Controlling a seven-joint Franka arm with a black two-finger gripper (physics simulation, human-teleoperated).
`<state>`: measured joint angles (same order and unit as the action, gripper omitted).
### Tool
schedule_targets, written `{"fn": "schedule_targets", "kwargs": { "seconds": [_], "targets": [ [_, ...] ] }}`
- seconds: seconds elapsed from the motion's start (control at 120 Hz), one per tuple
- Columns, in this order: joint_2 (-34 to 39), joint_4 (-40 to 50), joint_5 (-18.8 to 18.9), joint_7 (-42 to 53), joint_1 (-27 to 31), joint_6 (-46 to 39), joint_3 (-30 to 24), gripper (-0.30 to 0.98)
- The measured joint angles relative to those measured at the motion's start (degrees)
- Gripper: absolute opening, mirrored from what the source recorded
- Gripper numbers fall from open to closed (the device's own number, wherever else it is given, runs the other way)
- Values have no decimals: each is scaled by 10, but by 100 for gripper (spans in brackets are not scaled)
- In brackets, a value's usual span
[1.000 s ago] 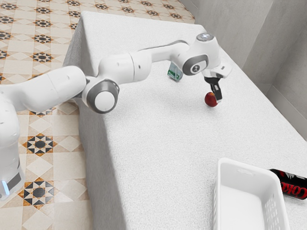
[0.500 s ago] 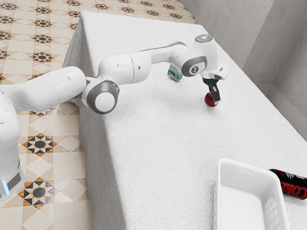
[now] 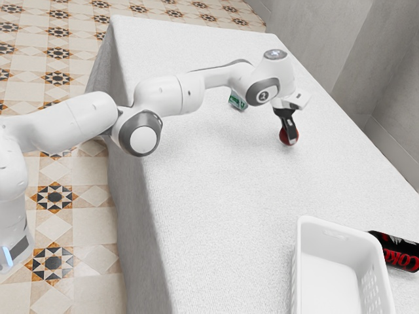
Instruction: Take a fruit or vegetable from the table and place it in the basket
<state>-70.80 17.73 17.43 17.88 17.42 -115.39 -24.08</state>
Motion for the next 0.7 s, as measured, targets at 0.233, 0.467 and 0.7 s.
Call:
{"fn": "schedule_targets", "kwargs": {
  "seconds": [0.233, 0.467, 0.7],
  "targets": [
    [-6, -4, -2, -1, 2, -15, -1, 56],
    [-5, -4, 1, -12, -1, -22, -1, 37],
    [101, -20, 40, -19, -162, -18, 1, 34]
  ]
}}
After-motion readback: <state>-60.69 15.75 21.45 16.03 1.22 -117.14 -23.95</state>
